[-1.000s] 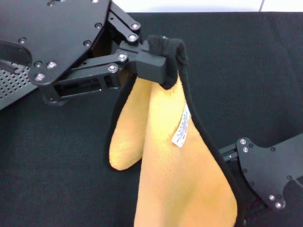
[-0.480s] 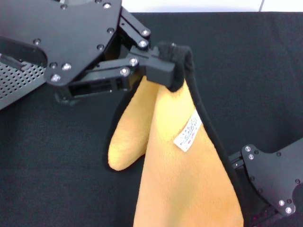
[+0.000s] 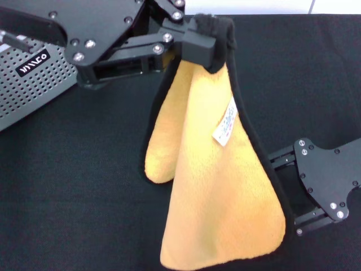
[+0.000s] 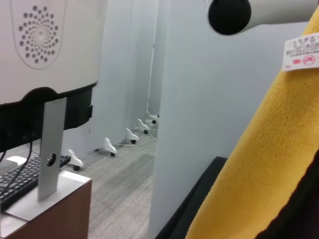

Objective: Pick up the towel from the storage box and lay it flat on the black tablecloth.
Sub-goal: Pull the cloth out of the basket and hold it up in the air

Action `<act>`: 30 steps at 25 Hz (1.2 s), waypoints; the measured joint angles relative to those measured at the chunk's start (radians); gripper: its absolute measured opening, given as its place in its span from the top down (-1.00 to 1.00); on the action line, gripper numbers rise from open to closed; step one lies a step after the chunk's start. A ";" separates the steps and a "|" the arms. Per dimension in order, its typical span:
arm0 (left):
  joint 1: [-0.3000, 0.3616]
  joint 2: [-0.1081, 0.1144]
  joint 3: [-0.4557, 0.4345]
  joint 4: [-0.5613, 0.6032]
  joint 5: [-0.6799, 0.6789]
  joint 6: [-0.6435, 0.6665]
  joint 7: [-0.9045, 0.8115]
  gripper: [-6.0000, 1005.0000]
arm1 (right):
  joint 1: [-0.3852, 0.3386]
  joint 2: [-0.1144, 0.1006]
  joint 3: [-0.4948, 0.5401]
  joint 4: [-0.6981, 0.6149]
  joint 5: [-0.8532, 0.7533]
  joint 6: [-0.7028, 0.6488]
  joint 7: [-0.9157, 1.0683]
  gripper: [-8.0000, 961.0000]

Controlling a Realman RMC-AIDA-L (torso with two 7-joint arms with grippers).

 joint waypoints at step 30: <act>-0.053 0.010 -0.064 0.004 0.077 -0.001 0.032 0.97 | 0.041 -0.013 0.023 -0.024 -0.083 0.001 0.066 -0.23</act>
